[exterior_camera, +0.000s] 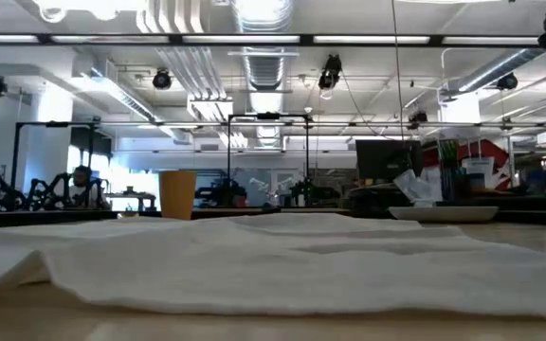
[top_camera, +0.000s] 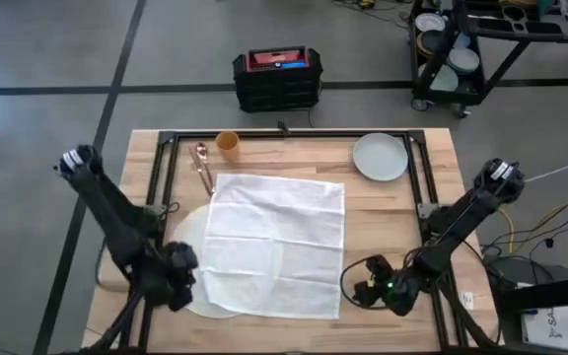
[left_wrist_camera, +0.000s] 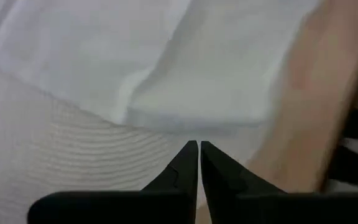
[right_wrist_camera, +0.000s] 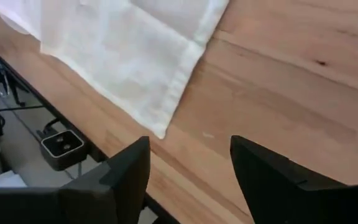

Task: Set table place
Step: Fold the white napkin

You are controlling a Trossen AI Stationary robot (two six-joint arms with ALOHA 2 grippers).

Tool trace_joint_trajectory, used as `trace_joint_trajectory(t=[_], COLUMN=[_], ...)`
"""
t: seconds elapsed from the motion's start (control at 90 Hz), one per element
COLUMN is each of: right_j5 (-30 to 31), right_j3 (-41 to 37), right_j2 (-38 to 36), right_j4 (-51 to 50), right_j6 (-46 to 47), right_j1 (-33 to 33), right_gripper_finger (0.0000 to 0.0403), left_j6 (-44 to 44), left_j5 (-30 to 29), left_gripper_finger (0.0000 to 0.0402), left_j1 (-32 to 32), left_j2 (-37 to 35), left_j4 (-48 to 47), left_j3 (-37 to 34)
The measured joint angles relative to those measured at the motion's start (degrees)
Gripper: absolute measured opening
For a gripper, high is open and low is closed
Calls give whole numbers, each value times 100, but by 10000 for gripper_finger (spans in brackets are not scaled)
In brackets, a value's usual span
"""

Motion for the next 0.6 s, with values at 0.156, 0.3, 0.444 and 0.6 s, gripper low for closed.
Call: trace_joint_trajectory(t=[0.156,0.3,0.444,0.6], right_j5=[-237,-314,-315,-310], right_j3=[0,-3,-6,-24], right_j2=[0,-6,-9,-7], right_j4=[4,6,4,-20], right_j6=[-31,-34,-144,-318], right_j1=[-11,-13,-30,-63], right_gripper_finger=[206,206,206,206], left_j6=[-70,-760,-1539,-2207], left_j5=[-24,-377,-675,-653], left_gripper_finger=[6,6,14,32], left_j1=[-83,-119,-210,-291], left_j2=[1306,1982,2206,2523], left_j4=[358,383,410,429], left_j3=[505,1096,1590,2029])
